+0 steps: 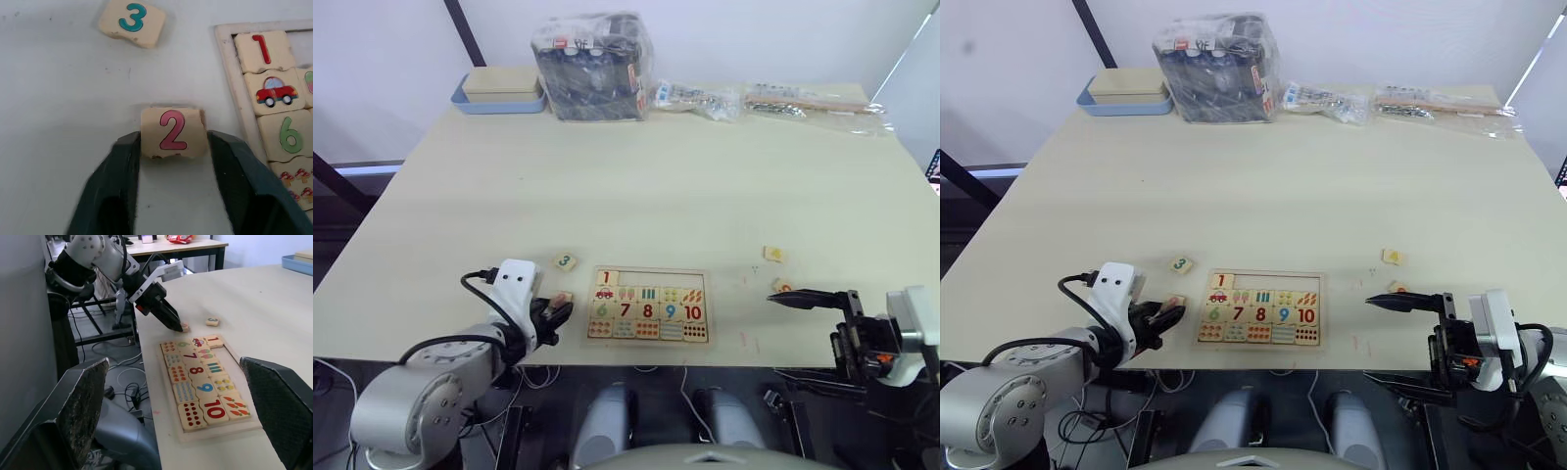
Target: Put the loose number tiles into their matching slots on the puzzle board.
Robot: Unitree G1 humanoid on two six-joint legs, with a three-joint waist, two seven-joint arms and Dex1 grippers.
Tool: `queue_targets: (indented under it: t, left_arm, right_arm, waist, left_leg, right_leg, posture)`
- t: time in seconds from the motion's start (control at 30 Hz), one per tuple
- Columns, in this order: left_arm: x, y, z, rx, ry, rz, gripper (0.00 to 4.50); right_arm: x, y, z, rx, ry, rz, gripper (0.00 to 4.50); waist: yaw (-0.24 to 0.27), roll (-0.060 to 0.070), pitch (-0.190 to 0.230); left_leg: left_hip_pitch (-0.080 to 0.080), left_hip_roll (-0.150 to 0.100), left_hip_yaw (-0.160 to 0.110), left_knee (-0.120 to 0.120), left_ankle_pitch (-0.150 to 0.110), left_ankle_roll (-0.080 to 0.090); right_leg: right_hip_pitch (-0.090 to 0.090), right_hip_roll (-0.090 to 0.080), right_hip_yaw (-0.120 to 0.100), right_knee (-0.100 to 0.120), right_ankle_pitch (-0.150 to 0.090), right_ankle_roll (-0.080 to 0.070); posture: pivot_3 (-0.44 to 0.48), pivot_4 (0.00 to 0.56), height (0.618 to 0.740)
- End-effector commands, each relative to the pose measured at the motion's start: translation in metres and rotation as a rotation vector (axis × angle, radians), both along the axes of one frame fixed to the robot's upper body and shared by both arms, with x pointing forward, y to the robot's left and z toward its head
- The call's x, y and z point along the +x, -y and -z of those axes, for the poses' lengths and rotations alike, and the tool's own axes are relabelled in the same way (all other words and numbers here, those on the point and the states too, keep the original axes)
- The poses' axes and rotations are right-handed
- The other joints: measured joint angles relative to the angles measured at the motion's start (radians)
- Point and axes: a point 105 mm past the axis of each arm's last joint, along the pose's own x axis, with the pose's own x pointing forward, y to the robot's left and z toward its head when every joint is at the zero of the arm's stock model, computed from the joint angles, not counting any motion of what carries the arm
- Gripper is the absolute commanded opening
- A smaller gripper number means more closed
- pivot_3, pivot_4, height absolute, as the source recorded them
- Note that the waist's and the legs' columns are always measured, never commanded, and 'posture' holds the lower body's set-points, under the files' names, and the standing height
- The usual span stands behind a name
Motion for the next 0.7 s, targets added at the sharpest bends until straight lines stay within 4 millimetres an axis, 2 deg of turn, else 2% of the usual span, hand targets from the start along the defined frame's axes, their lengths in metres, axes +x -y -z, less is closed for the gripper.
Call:
queue_targets:
  t: [0.03, 0.23, 0.37, 0.5, 0.7]
  left_arm:
    - [-0.001, 0.002, -0.006, -0.025, 0.017, 0.013, 3.98]
    - [-0.014, -0.022, -0.051, -0.012, 0.001, 0.233, 3.98]
    - [-0.018, -0.028, -0.075, 0.019, -0.003, 0.381, 3.98]
    - [-0.016, -0.038, -0.081, 0.042, 0.017, 0.585, 3.98]
    - [0.0, -0.065, -0.072, 0.137, 0.039, 0.918, 3.98]
  right_arm:
    - [0.0, 0.004, -0.007, -0.008, 0.048, 0.006, 4.5]
    - [0.005, 0.003, -0.006, 0.013, 0.057, 0.022, 4.5]
    - [0.008, 0.001, -0.005, 0.028, 0.065, 0.025, 4.5]
    - [0.01, -0.001, -0.006, 0.031, 0.071, 0.026, 4.5]
    - [0.01, 0.0, -0.009, 0.024, 0.088, 0.04, 4.5]
  waist:
    - [0.0, 0.0, 0.0]
    - [-0.009, 0.0, 0.001]
    - [-0.009, 0.001, 0.001]
    - [-0.01, 0.003, 0.002]
    - [-0.008, 0.006, 0.003]
  left_leg:
    - [0.0, 0.0, 0.0, 0.0, 0.0, 0.0]
    - [0.0, 0.001, -0.001, -0.001, 0.0, 0.0]
    - [0.0, 0.0, 0.001, -0.001, 0.0, 0.0]
    - [0.001, 0.0, 0.003, -0.002, 0.0, -0.001]
    - [-0.001, 0.001, 0.005, -0.003, 0.0, -0.001]
  right_leg:
    - [0.0, 0.0, 0.0, 0.0, 0.0, 0.0]
    - [-0.001, 0.001, -0.001, 0.0, -0.001, -0.001]
    - [-0.001, 0.0, -0.001, -0.001, -0.001, -0.001]
    - [-0.002, 0.0, 0.0, -0.001, -0.001, -0.001]
    - [-0.005, -0.001, 0.0, -0.001, -0.001, -0.001]
  posture:
    - [0.0, 0.15, 0.74]
    - [0.0, 0.15, 0.74]
    - [0.0, 0.15, 0.74]
    - [0.0, 0.15, 0.74]
    - [0.0, 0.15, 0.74]
